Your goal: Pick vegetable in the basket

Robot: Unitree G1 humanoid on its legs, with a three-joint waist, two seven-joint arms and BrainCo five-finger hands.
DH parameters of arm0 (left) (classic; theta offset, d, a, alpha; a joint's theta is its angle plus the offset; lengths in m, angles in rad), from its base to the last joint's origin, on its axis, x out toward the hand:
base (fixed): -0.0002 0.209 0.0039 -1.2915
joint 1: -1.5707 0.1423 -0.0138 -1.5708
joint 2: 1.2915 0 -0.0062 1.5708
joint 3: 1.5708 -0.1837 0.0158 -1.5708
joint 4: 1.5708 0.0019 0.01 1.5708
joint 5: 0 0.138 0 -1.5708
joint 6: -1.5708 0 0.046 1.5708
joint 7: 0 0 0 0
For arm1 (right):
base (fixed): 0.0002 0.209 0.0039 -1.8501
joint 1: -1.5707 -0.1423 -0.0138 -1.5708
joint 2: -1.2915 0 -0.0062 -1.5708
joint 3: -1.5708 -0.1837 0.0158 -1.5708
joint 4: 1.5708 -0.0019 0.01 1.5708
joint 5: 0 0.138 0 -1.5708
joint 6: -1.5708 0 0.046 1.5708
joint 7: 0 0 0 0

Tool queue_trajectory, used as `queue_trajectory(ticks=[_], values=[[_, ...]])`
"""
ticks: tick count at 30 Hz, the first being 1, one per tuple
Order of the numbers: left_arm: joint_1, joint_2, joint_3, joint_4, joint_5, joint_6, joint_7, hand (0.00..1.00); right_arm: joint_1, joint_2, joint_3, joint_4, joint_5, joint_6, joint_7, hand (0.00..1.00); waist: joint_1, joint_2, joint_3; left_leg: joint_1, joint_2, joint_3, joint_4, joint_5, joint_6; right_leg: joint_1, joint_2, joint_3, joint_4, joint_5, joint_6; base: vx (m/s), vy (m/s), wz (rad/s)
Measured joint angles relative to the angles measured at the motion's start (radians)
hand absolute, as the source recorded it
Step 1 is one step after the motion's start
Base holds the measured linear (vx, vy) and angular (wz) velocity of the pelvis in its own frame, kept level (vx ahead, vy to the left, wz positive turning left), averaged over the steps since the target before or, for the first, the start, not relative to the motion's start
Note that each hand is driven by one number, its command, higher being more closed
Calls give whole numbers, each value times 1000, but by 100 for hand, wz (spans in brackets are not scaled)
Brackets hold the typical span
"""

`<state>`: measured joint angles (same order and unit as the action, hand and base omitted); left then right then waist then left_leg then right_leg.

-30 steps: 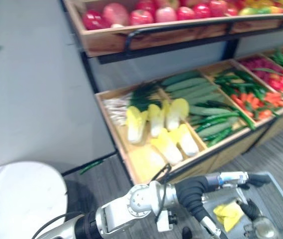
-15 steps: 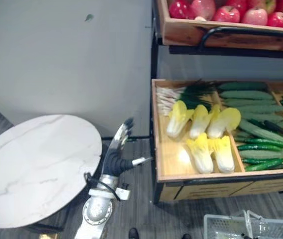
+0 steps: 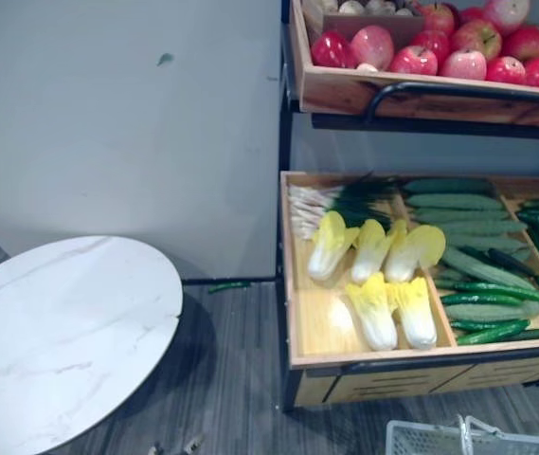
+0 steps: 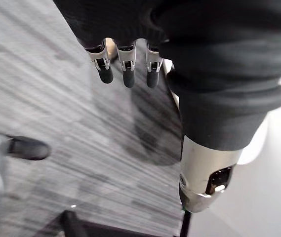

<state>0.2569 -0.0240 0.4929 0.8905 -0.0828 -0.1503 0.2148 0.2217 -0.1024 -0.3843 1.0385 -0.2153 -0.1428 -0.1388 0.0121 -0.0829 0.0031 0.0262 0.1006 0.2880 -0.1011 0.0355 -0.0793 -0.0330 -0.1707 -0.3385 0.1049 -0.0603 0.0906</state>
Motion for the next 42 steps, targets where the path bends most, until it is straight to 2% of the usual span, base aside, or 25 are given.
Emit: queue_trajectory(ticks=[1, 9, 13, 14, 16, 18, 19, 20, 21, 22, 23, 24, 25, 28, 29, 31, 32, 33, 35, 37, 41, 42], values=[[1, 2, 25, 27, -2, 1, -2, 0, -8, -1, -10, 21, 2, 1, -7, 100, -6, 2, -1, 0, 0, -2, 0, -2, -2, 1, 1, 0, -1, 2, 5, 170, -48, 8], [-24, 31, 23, 124, 12, 7, -24, 0, -29, -7, -20, 87, 52, 1, -15, 100, -13, 18, 5, 9, -3, -8, 1, -7, -1, 23, 16, 9, -35, 8, 11, 81, -15, -2], [-38, 46, -13, 145, 16, 7, -34, 0, -30, -26, -36, 109, 104, 0, -14, 100, -14, 20, 14, 29, -8, 10, 6, -27, -1, 27, 11, 29, -26, 7, 11, 46, 20, -15], [-45, 52, -31, 145, 19, 7, -39, 0, -33, -28, -53, 109, 110, 0, -14, 100, -16, 11, 25, 28, -10, 21, 14, -37, 3, 13, 5, 48, -7, 8, 12, -4, 66, -32], [-72, 62, -58, 146, 23, 6, -43, 0, -40, -22, -91, 93, 121, -4, -14, 100, -22, 17, 58, 13, 1, 49, 79, -78, 5, -14, -3, 80, 45, 14, 21, -18, 51, -45], [-97, 64, -85, 145, 34, 6, -37, 0, -37, -7, -123, 41, 154, -13, -14, 100, -27, 35, 93, -2, 40, 111, 152, -130, 4, -73, 19, 134, 122, 70, 22, -83, 44, -92], [-106, 64, -92, 143, 50, 4, -27, 0, -27, 4, -131, 9, 159, -15, -14, 100, -29, 46, 99, -6, 75, 160, 185, -151, 4, -107, 53, 152, 128, 142, 6, -100, 98, -117], [-113, 64, -92, 141, 57, 4, -24, 0, -21, 13, -135, -11, 165, -15, -13, 100, -33, 59, 97, -5, 90, 190, 203, -158, 7, -120, 67, 153, 119, 185, -5, -81, 137, -154], [-121, 57, -92, 123, 61, 1, -24, 0, -18, 28, -147, -35, 176, -19, -9, 100, -31, 86, 104, -4, 145, 257, 211, -160, 26, -125, 106, 152, 56, 278, -21, -110, 106, -164], [-128, 56, -86, 99, 69, -8, -25, 0, -21, 40, -152, -48, 178, -20, -6, 100, -31, 81, 117, 11, 165, 335, 214, -161, 29, -140, 93, 68, 136, 209, -69, -147, 116, -172], [-135, 61, -82, 88, 71, -14, -26, 0, -17, 53, -158, -49, 185, -19, -7, 100, -40, 68, 116, 17, 171, 372, 222, -165, 34, -145, 56, -3, 233, 136, -79, -137, 64, -127], [-145, 63, -82, 84, 75, -14, -25, 0, -7, 62, -160, -50, 190, -19, -8, 100, -38, 60, 115, 20, 177, 397, 234, -171, 37, -141, 30, -44, 287, 99, -75, -90, 61, -127], [-159, 66, -85, 80, 90, -14, -29, 0, 9, 71, -160, -44, 197, -16, -14, 100, -37, 46, 114, 32, 190, 460, 253, -178, 39, -126, -25, -100, 390, 54, -74, -46, -5, -115], [-162, 68, -92, 84, 97, -14, -41, 0, 28, 72, -160, -25, 196, -10, -15, 100, -39, 30, 112, 42, 202, 558, 286, -176, 38, -96, -86, -113, 428, 68, -71, 16, -106, -121], [-160, 71, -87, 90, 97, -12, -44, 0, 27, 70, -160, -6, 195, -10, -15, 100, -38, 20, 111, 47, 203, 593, 297, -174, 38, -86, -82, -111, 393, 49, -57, 0, -147, -122], [-157, 63, -77, 111, 98, -1, -50, 0, 24, 62, -161, 34, 195, -3, -15, 100, -42, 33, 104, 56, 197, 628, 258, -140, 47, -76, -30, -120, 288, 41, -70, -106, -222, -119], [-161, 56, -88, 111, 98, -1, -58, 0, 26, 49, -176, 55, 195, 7, -14, 100, -43, 45, 103, 66, 188, 634, 218, -116, 35, -68, -4, -103, 229, 40, -70, -145, -282, -79], [-165, 56, -102, 111, 100, -1, -65, 0, 22, 48, -191, 79, 195, 13, -13, 100, -44, 46, 102, 69, 177, 639, 194, -93, 18, -67, 10, -84, 186, 35, -64, -85, -235, -60], [-172, 59, -119, 111, 102, 0, -66, 0, 24, 53, -196, 86, 195, 29, -13, 100, -44, 34, 99, 69, 161, 655, 188, -82, 3, -64, 15, -52, 122, 9, -44, -114, -275, -49], [-174, 67, -135, 111, 103, 0, -66, 0, 12, 54, -194, 98, 194, 33, -13, 100, -44, 25, 97, 65, 158, 687, 205, -81, 2, -44, 24, -28, 26, 2, -40, -154, -192, -51], [-171, 74, -132, 111, 103, 0, -63, 0, 18, 55, -181, 109, 183, 36, -12, 100, -46, 31, 97, 67, 228, 690, 306, -91, 1, 4, 75, 0, -77, 31, -39, -189, -114, -27], [-167, 76, -131, 110, 103, 0, -62, 0, 18, 54, -168, 111, 182, 36, -12, 100, -45, 33, 102, 62, 278, 690, 379, -103, 1, 17, 98, 8, -94, 31, -43, -181, -131, -44]])
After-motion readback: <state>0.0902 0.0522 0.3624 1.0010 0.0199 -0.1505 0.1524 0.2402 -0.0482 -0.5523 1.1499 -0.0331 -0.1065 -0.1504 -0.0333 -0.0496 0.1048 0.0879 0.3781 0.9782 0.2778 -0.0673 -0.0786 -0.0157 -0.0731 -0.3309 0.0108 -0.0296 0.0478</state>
